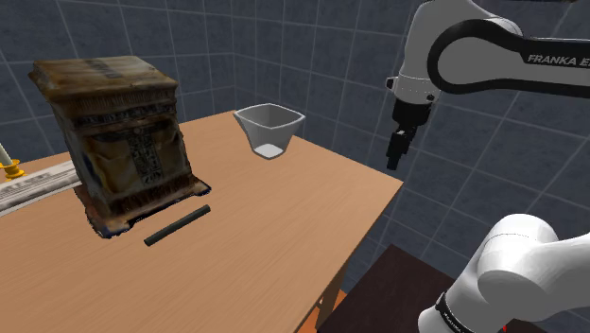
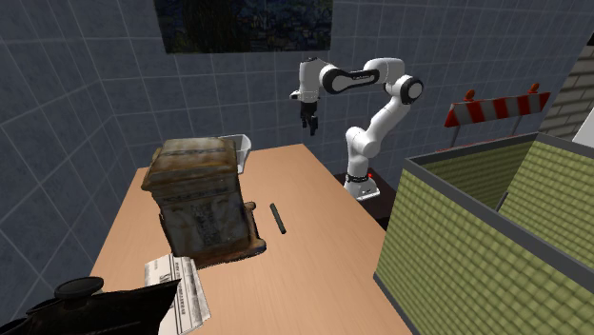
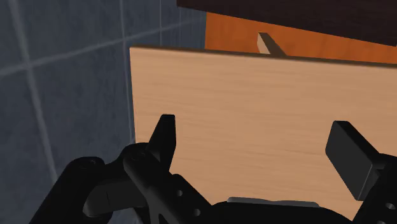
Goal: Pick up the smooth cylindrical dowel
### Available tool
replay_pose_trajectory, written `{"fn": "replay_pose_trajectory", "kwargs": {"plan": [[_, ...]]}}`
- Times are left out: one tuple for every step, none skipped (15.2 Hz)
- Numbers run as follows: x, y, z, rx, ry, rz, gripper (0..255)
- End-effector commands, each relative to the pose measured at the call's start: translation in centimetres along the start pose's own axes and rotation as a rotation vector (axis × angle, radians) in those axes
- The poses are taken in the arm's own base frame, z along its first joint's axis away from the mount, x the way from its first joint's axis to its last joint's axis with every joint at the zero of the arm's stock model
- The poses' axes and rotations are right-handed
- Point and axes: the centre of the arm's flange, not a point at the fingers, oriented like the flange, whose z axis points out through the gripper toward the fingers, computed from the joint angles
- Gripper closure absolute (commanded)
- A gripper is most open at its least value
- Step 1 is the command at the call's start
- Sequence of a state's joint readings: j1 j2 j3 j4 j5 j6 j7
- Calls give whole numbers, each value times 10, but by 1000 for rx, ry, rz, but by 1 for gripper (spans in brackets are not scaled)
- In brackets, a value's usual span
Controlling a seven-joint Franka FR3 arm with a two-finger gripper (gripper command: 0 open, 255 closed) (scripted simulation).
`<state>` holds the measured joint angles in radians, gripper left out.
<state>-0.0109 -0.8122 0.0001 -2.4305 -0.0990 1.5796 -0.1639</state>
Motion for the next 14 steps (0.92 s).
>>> {"fn": "replay_pose_trajectory", "kwargs": {"plan": [[0, 0, 0, 0, 0, 0, 0], [13, -2, 1, 3, 0, -34, 0], [26, -4, 1, 5, 0, -69, 0], [39, -7, 2, 8, 0, -103, 0], [51, -11, 3, 10, 0, -138, 0], [64, -14, 4, 13, 0, -172, 0], [76, -19, 4, 16, 0, -207, 0], [89, -23, 5, 18, 0, -241, 0], [101, -28, 6, 21, 0, -276, 0], [113, -34, 6, 23, 0, -310, 0], [124, -40, 7, 26, 0, -344, 0], [136, -46, 8, 28, 0, -379, 0], [147, -53, 8, 31, 0, -413, 0], [158, -60, 9, 34, 0, -448, 0]]}}
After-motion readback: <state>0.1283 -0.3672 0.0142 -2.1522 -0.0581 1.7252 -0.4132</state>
